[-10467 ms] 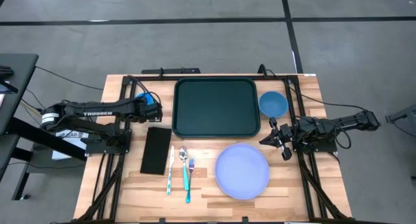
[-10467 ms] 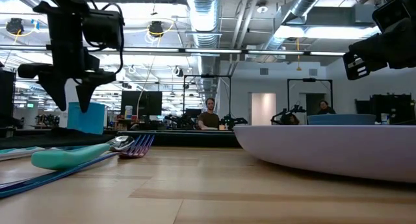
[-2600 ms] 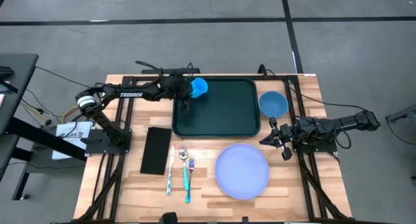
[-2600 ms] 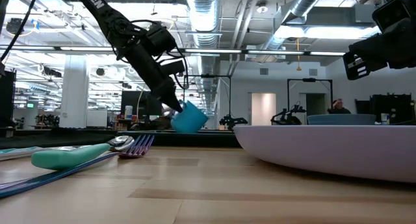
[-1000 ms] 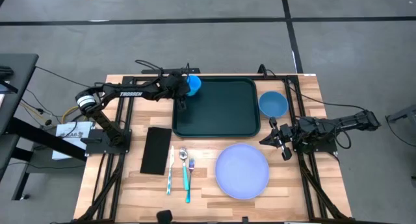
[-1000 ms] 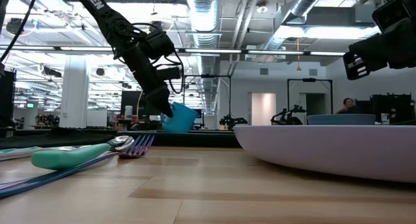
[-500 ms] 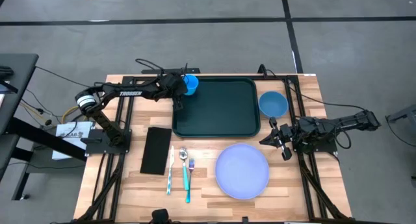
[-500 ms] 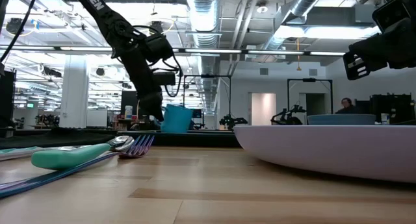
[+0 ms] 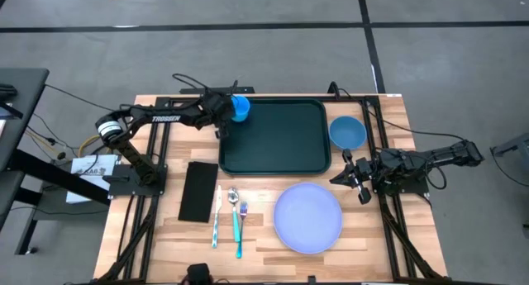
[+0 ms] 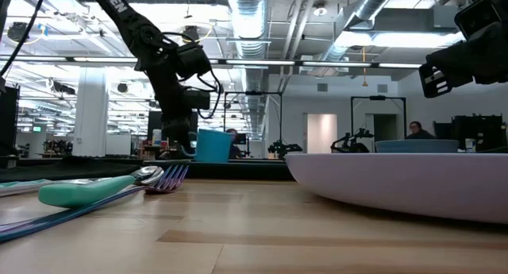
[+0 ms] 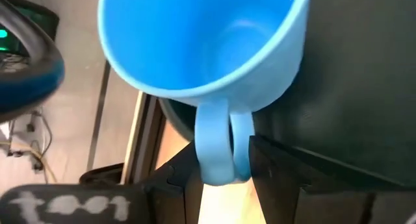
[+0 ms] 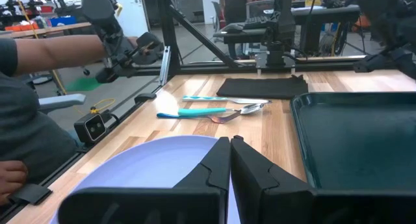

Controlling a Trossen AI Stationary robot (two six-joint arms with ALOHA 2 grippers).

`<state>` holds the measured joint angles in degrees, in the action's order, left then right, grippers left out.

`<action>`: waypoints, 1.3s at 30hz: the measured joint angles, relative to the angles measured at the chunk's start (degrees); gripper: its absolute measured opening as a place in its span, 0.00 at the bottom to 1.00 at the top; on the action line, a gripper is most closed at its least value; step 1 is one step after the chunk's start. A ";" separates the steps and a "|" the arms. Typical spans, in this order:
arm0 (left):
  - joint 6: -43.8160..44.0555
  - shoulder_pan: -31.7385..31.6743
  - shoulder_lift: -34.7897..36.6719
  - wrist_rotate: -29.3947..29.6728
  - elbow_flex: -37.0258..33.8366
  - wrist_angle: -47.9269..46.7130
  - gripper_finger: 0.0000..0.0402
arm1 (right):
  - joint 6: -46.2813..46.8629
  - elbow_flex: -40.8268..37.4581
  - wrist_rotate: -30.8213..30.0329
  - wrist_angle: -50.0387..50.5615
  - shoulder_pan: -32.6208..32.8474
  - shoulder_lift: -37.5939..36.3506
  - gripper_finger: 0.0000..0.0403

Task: Set up tray
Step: Put the blue mug in the top left corner of the black tray

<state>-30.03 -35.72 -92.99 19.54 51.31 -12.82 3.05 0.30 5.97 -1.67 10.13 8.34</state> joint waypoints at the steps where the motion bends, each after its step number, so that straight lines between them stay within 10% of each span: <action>1: -0.01 -0.33 0.00 0.27 0.00 0.00 0.27 | -0.02 0.01 -0.01 -0.01 -0.01 0.00 0.01; 39: -2.19 -8.50 0.00 0.29 0.00 8.12 0.27 | -0.02 0.01 0.00 0.00 0.00 0.00 0.01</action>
<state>-32.23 -44.22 -92.99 19.84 51.31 -4.70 3.03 0.31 5.97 -1.67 10.13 8.34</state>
